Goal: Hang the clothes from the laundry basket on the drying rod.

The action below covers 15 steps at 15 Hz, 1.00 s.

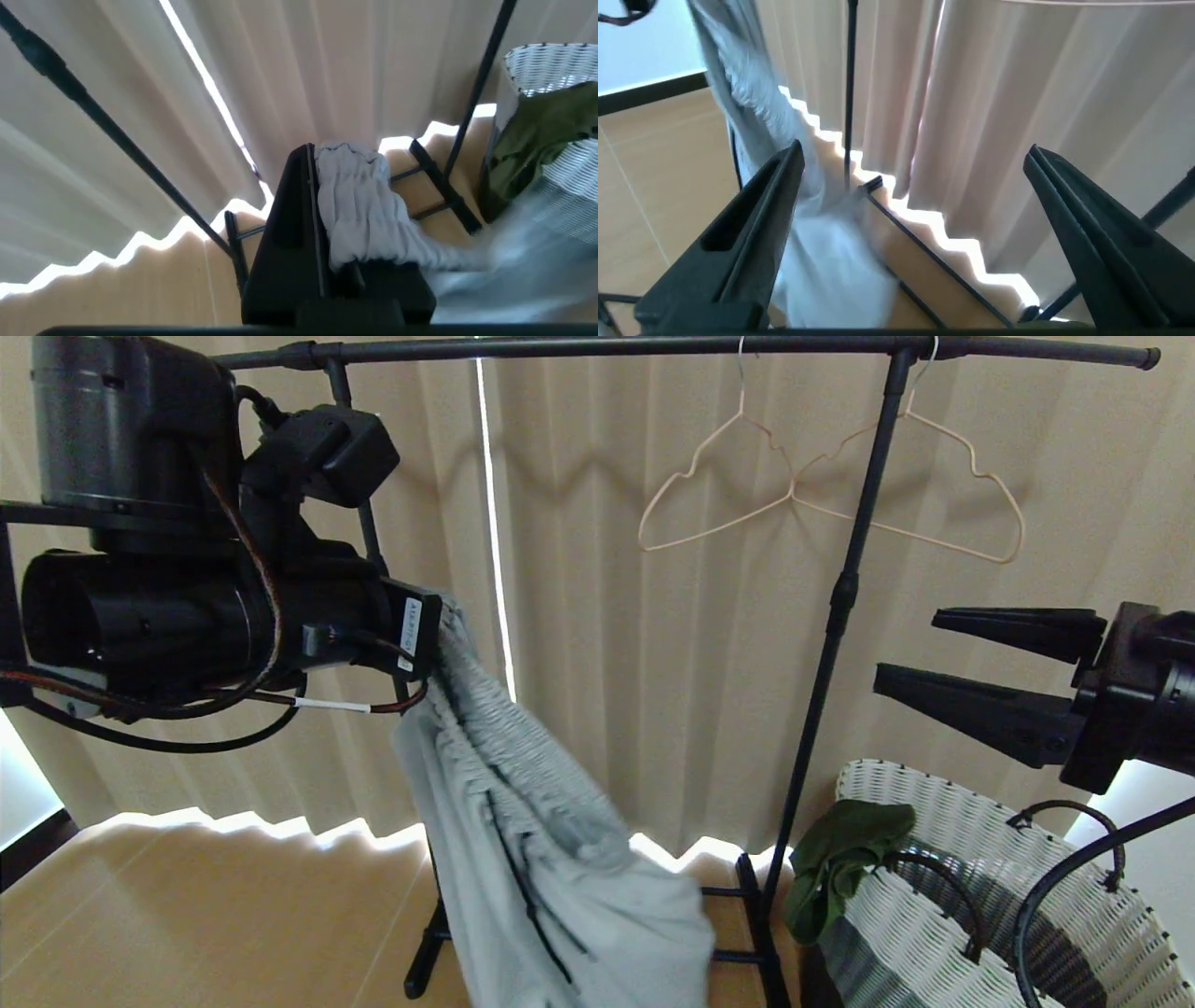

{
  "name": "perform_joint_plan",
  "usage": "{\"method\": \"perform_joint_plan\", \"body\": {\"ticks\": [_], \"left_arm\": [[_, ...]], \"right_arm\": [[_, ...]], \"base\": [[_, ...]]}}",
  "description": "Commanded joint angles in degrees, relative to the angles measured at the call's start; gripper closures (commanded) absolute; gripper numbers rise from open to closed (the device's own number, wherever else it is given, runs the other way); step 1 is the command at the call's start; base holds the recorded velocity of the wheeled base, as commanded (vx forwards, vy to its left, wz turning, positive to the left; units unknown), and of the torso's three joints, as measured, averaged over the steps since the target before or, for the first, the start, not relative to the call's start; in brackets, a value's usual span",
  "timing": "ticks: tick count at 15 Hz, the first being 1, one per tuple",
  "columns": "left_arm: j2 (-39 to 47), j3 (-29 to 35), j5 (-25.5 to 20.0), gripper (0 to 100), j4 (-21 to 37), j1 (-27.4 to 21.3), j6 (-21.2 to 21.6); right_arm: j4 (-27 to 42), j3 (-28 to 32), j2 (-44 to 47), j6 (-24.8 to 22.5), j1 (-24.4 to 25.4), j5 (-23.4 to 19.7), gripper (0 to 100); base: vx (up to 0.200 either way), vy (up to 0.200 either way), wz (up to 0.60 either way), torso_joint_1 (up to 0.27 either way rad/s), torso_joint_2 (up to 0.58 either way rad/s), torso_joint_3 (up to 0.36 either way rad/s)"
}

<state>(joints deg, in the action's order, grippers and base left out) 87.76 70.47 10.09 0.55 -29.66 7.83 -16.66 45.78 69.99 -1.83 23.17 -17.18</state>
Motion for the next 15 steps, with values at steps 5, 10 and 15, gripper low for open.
{"method": "perform_joint_plan", "body": {"ticks": [5, 10, 15], "left_arm": [[-3.7, -3.0, -0.2, 100, -0.1, 3.8, 0.0], [-10.8, -8.7, -0.7, 100, -0.3, 7.4, 0.0], [-14.3, -12.0, -0.8, 100, -0.3, 7.4, 0.3]], "right_arm": [[0.1, -5.1, -3.5, -8.9, -5.0, 1.8, 0], [-0.4, -10.4, -5.0, -21.5, -19.0, 5.8, 0], [-3.7, -14.0, -5.0, -24.3, -23.2, 10.1, 0]], "base": [[0.0, 0.0, 0.0, 0.0, 0.0, 0.0], [0.0, 0.0, 0.0, 0.0, 0.0, 0.0], [0.0, 0.0, 0.0, 0.0, 0.0, 0.0]]}}
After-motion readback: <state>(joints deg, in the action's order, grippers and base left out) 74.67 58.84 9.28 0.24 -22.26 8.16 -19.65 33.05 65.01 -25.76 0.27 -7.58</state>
